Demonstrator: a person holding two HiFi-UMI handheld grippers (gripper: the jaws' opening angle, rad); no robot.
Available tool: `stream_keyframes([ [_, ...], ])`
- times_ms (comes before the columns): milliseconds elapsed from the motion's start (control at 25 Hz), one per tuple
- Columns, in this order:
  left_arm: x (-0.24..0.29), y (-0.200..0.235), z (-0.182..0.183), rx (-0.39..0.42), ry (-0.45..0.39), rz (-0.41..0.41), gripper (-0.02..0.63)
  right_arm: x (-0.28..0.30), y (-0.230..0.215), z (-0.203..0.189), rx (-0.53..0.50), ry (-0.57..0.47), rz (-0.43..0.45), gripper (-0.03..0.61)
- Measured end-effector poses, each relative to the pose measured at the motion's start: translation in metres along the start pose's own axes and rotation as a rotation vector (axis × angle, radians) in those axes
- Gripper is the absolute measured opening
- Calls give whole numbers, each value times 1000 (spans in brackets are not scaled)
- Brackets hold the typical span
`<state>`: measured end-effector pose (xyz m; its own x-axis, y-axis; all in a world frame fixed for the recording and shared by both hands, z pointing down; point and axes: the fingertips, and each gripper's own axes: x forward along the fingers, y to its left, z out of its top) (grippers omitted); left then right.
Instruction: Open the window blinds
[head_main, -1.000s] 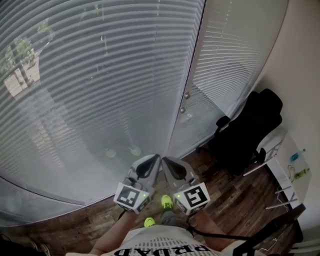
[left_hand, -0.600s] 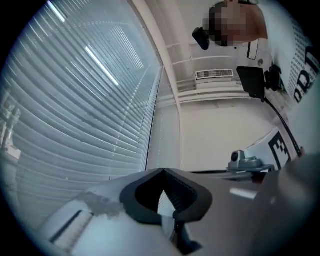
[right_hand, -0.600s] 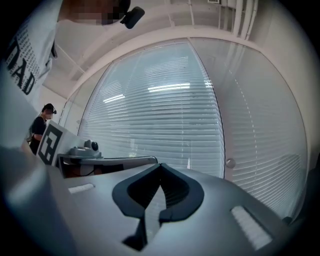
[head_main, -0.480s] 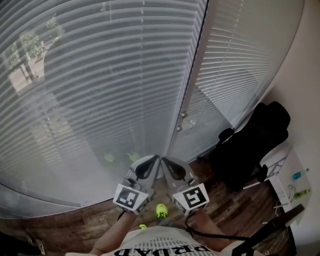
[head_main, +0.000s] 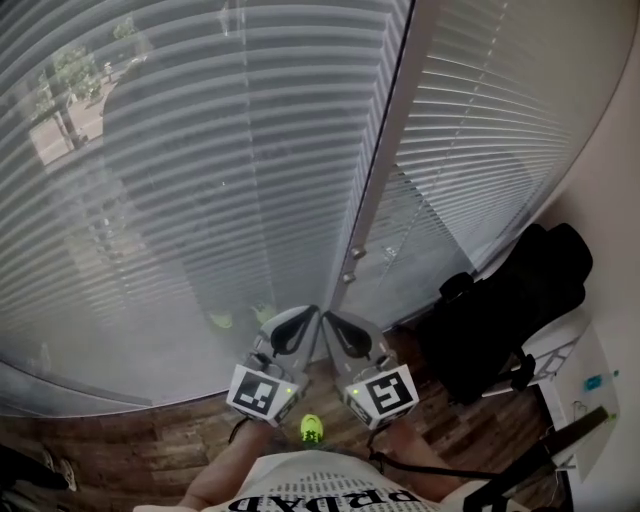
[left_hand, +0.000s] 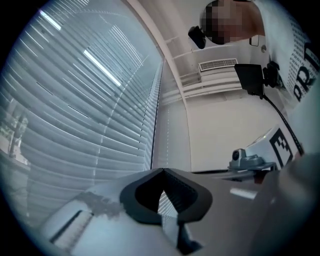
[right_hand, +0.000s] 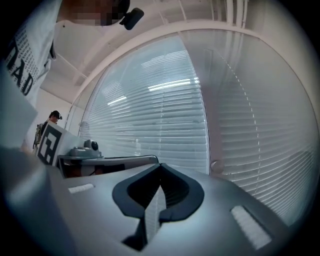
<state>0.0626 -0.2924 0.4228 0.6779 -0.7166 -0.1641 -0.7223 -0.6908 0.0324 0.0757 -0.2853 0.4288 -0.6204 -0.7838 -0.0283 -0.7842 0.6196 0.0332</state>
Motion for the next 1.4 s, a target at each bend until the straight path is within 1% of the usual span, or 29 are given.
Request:
stream_keyframes([
  [120,9,6,-4,-6,19,2,-9,6,-9,0,3,-2,-1,9],
  [240,17,12,-3,-7,16,-14,-9,14,-15,-1,-1,0,-10,8],
  [360,21,17,-3,-31,7,-26,-9,19,-17,-3,-2,4,-26,9],
  [520,22,21,-6,-51,1,-59,-9,23,-19,-8,-20,28,-67,8],
  [640,20,21,-6,-114,-22,-79,-9,25,-20,-15,-21,46,-109,9],
  [720,19,24,-11,-117,-11,-100,-9,28,-19,-20,-31,53,-132,9],
  [840,17,28,-25,-76,38,-137,-9,33,-18,-17,-72,50,-151,9],
  [1000,23,27,-19,-91,10,-162,-9,36,-23,-8,-131,28,-178,9],
  [1080,27,26,-17,-99,-1,-170,-9,37,-30,-7,-166,24,-194,21],
  [1160,30,27,-15,-120,-3,-157,-8,39,-36,-7,-189,28,-204,52],
  [1280,38,31,-15,-117,5,-135,-8,42,-50,-5,-248,31,-212,91],
  [1400,52,30,-21,-104,-1,-114,-8,41,-72,-13,-287,55,-238,94],
])
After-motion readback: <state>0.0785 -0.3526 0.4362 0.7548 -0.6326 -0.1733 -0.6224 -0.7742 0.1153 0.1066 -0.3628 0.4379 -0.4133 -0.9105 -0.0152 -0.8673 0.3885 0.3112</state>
